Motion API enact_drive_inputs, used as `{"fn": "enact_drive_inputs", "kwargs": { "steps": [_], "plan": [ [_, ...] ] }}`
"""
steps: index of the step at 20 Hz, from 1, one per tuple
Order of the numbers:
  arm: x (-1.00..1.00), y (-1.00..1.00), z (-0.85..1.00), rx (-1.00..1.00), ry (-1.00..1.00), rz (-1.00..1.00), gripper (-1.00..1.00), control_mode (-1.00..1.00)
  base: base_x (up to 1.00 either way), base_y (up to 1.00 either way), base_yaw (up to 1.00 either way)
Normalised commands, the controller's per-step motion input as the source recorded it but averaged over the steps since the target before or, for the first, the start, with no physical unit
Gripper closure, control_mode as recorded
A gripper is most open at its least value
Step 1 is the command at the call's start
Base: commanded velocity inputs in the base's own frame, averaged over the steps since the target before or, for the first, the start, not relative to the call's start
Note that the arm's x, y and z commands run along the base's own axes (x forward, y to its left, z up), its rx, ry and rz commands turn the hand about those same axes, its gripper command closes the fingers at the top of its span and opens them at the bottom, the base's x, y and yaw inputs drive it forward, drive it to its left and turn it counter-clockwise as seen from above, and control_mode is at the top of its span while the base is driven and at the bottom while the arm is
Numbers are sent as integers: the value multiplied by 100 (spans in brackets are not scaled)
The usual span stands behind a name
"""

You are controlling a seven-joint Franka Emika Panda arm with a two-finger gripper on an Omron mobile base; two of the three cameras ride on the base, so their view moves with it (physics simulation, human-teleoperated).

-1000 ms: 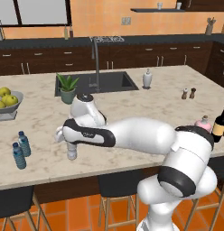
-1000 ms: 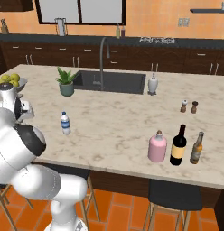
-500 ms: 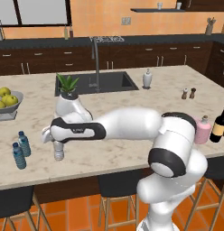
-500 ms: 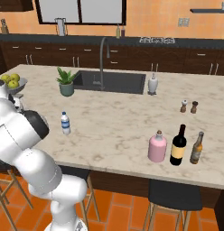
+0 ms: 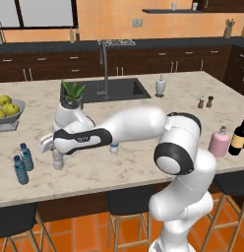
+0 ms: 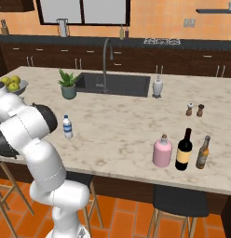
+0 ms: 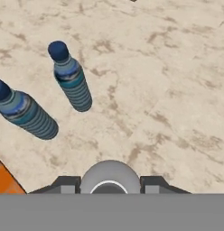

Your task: Move the plastic bottles in the middle to the plastics group, and the glass bottles in the middle to the glass group.

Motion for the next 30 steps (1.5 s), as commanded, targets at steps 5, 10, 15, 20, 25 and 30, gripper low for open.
{"fn": "enact_drive_inputs", "kwargs": {
  "steps": [5,10,15,20,25,30],
  "plan": [
    [8,32,0,0,0,2,100,-100,0,0,0],
    [2,30,0,0,0,3,100,-100,0,0,0],
    [19,13,-4,0,0,0,100,-100,0,0,0],
    [22,2,-21,0,0,0,100,-100,0,0,0],
    [9,5,-29,0,0,0,100,-100,0,0,0],
    [0,8,-27,0,0,0,100,-100,0,0,0]
  ]
}}
